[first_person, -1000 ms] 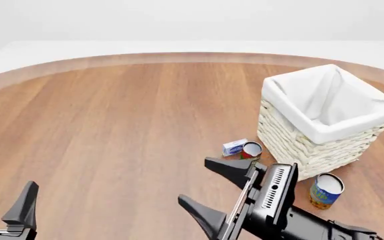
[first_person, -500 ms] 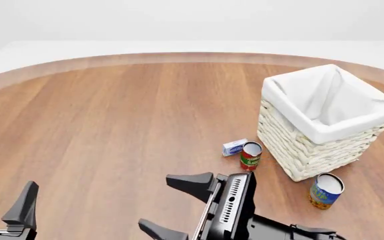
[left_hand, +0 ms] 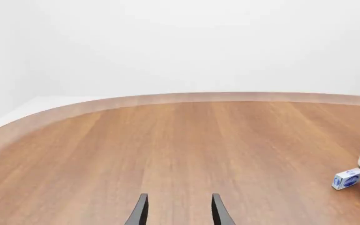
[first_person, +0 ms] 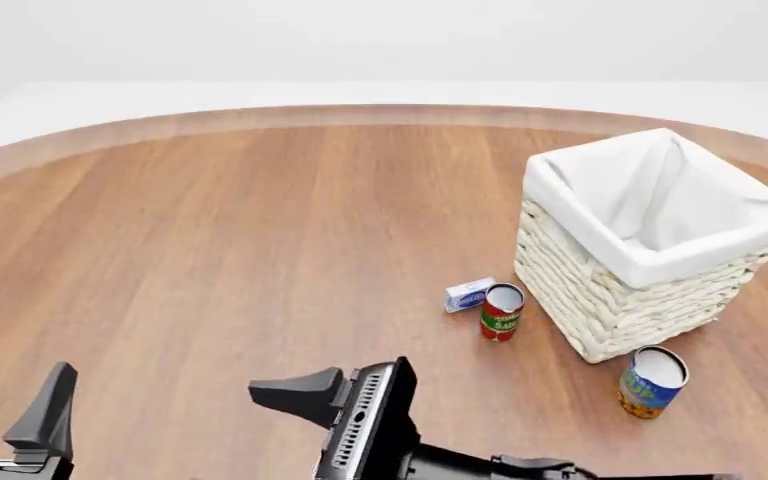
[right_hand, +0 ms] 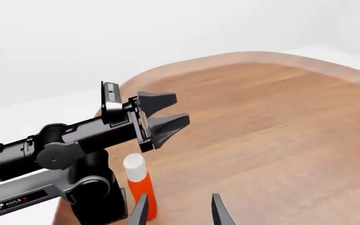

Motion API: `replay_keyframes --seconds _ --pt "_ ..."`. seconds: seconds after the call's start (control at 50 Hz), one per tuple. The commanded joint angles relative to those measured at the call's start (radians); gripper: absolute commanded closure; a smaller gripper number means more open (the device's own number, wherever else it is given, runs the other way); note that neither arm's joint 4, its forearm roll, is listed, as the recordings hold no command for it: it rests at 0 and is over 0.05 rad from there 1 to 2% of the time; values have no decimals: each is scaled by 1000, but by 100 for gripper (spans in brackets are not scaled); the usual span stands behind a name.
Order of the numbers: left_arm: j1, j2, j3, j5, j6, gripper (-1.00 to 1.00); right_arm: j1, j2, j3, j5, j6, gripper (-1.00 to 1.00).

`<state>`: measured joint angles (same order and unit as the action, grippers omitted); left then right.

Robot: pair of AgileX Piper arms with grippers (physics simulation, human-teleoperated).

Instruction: Pick up the ketchup, and put it in the basket.

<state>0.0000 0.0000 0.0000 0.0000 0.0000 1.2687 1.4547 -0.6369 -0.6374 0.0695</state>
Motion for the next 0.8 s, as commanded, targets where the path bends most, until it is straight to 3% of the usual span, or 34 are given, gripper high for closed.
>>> replay_keyframes --seconds 0.02,0.32,0.8 --pt "0 0 0 0 0 -100 53 128 -109 7 35 -100" --pt "0 0 0 0 0 -100 61 163 -141 14 48 -100" --pt "0 0 0 0 0 -100 114 245 -205 48 113 -100"
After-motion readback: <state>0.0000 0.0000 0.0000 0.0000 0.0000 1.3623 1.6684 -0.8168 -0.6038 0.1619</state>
